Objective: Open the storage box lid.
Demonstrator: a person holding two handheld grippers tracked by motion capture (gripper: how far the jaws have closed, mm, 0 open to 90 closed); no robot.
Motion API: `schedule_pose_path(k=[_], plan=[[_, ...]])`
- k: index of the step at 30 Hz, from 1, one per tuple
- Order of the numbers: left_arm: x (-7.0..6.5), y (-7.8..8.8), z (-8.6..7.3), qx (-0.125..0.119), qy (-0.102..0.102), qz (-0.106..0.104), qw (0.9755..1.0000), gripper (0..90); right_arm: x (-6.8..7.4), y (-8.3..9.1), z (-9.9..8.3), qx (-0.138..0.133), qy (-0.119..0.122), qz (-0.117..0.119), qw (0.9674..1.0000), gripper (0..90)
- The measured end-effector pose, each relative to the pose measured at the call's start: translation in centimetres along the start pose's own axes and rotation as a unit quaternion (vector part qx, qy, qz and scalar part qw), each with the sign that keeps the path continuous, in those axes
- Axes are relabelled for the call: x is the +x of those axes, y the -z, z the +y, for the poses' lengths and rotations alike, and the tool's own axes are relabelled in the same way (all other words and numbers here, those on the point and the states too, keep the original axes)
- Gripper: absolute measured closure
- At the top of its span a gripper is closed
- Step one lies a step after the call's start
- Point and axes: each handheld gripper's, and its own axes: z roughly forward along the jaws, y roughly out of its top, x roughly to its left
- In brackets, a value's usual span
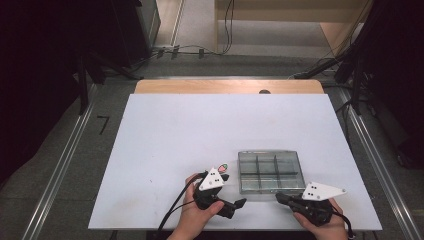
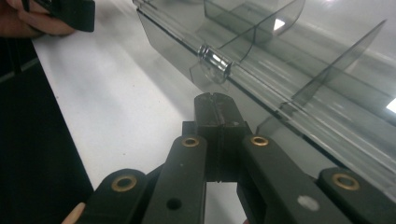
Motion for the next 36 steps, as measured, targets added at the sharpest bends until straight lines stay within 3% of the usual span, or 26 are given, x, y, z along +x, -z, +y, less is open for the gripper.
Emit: schedule_pose_path(k=[5,8,16,22,27,36], plan=[[-0.08,-0.15,0.00,0.002,-0.002,0.004,1.0000,16.9,0.06,-0.48,0.06,0.008,0.001,-0.004,1.0000,88.2],[-0.04,-0.33,0.01,0.012,-0.004,-0.011,0.9999,32.1,-0.01,-0.39,0.09,0.005,0.001,-0.006,1.0000,88.2],[-0.16,-0.40,0.00,0.022,-0.004,-0.014,0.9996,63.3,-0.04,-0.40,0.25,0.001,0.002,-0.007,1.0000,88.2],[0.14,0.18,0.23,0.019,-0.002,-0.024,0.9995,70.3,0.05,-0.42,0.37,-0.003,0.006,-0.007,1.0000,88.2],[0.25,0.38,0.38,0.022,-0.002,-0.045,0.9987,78.9,0.09,-0.48,0.39,-0.003,0.009,-0.005,0.9999,88.2],[0.47,0.35,0.41,0.027,0.000,-0.056,0.9980,88.4,0.25,-0.53,0.46,-0.001,0.009,-0.005,0.9999,88.3]])
